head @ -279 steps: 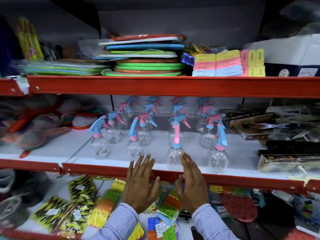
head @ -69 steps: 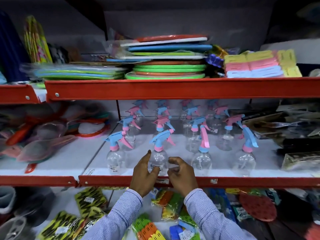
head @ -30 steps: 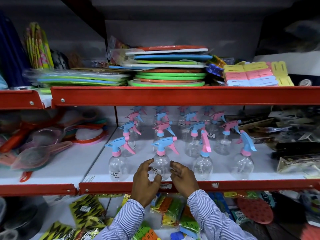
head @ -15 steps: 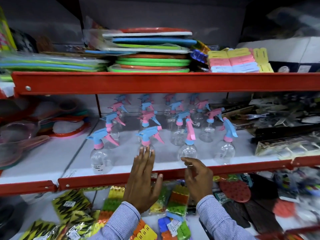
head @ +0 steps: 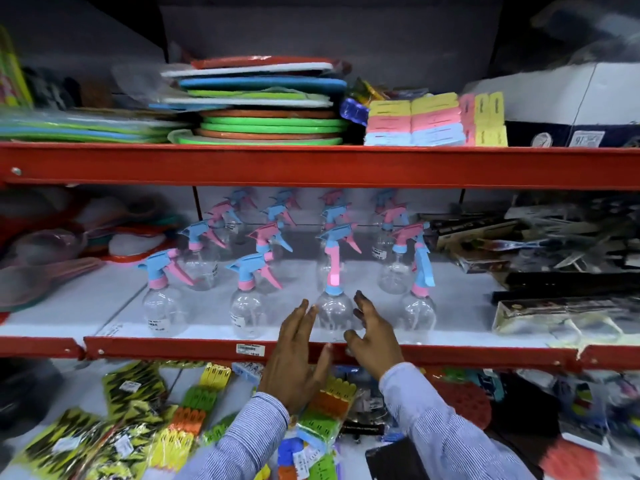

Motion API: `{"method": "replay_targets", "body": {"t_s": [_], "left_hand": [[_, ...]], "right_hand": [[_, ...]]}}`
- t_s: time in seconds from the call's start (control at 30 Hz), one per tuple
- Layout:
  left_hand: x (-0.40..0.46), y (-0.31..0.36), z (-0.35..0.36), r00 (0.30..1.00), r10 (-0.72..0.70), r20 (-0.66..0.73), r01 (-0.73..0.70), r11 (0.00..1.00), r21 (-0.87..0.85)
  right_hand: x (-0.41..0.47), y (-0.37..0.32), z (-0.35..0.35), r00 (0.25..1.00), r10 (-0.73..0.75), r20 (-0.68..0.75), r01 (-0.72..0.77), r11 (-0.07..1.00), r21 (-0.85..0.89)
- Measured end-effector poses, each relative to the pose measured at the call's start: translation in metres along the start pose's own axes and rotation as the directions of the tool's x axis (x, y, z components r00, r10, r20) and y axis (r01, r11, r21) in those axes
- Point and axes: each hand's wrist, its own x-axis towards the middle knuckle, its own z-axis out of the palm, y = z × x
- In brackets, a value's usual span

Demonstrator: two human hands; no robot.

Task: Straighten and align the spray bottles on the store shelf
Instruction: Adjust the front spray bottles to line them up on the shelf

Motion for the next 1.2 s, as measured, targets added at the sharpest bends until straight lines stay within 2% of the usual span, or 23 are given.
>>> {"method": "replay_targets", "body": {"t_s": [0.03, 0.13, 0.33, 0.5, 0.63, 0.7, 0.83, 0.93, 1.2], "left_hand": [[0.005, 0.021, 0.011, 0.996, -0.069, -0.054, 0.067, 0.997, -0.025], [0.008, 0.020, 0.005, 0.982, -0.162, -0.095, 0.149, 0.980, -0.133], [0.015, 0.019, 0.003, 0.982, -0.184, -0.049, 0.174, 0.970, -0.172], [0.030, 0.018, -0.003, 0.975, -0.207, 0.080, 0.218, 0.958, -0.187], [0.036, 0.013, -0.004, 0.968, -0.233, 0.096, 0.249, 0.944, -0.217], [0.033, 0.012, -0.004, 0.968, -0.247, 0.037, 0.249, 0.940, -0.235], [0.024, 0.019, -0.004, 0.974, -0.219, -0.061, 0.194, 0.941, -0.278], [0.024, 0.022, -0.003, 0.977, -0.207, -0.056, 0.183, 0.941, -0.284], [0.029, 0.015, -0.005, 0.972, -0.232, 0.030, 0.229, 0.919, -0.321]], "right_hand": [[0.009, 0.006, -0.019, 0.997, -0.016, 0.072, 0.017, 1.000, -0.012], [0.016, -0.004, -0.011, 0.993, -0.013, 0.116, 0.016, 1.000, -0.022], [0.005, -0.003, -0.011, 0.999, -0.023, 0.045, 0.023, 1.000, 0.008], [-0.003, -0.007, -0.004, 0.999, -0.021, -0.040, 0.023, 0.998, 0.053], [-0.005, -0.011, -0.003, 0.993, 0.014, -0.121, -0.006, 0.998, 0.064], [-0.003, -0.011, -0.003, 0.993, 0.031, -0.112, -0.025, 0.998, 0.053], [0.005, -0.012, -0.004, 1.000, 0.030, 0.010, -0.030, 0.999, -0.021], [0.004, -0.012, -0.003, 0.999, 0.018, 0.037, -0.017, 1.000, -0.023], [-0.003, -0.012, -0.008, 0.998, 0.036, -0.047, -0.032, 0.997, 0.073]]}}
